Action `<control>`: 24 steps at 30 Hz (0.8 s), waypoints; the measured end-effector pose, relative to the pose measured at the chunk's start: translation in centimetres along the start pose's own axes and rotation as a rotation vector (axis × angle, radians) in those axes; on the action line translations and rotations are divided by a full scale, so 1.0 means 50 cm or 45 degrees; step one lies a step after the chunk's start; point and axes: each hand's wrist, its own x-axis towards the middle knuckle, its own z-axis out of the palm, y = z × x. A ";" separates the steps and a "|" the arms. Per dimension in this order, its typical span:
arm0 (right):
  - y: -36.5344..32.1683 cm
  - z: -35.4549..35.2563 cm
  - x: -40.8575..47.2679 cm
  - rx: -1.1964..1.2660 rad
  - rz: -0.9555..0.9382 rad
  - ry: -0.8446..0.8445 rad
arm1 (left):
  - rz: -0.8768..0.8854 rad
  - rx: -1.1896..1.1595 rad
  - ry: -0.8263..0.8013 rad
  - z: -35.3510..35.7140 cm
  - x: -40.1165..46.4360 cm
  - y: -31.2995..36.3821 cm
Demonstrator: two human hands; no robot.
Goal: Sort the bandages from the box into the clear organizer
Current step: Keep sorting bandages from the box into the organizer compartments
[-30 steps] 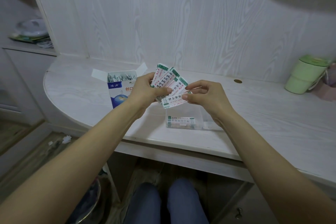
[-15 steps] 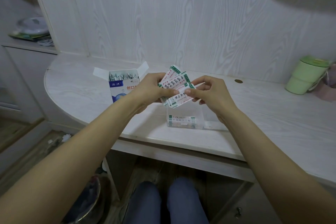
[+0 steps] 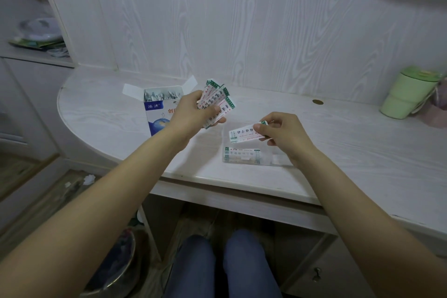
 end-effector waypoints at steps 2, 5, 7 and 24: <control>0.010 0.005 0.000 -0.092 0.004 0.032 | -0.019 0.048 -0.046 0.006 0.000 -0.006; 0.016 0.010 0.000 -0.231 -0.024 0.091 | -0.021 0.136 -0.082 0.018 -0.003 -0.015; 0.016 0.012 0.000 -0.315 -0.040 0.095 | 0.032 0.257 -0.065 0.029 -0.007 -0.024; 0.004 0.050 -0.003 -1.022 -0.190 -0.035 | 0.170 0.333 -0.056 0.033 -0.012 -0.019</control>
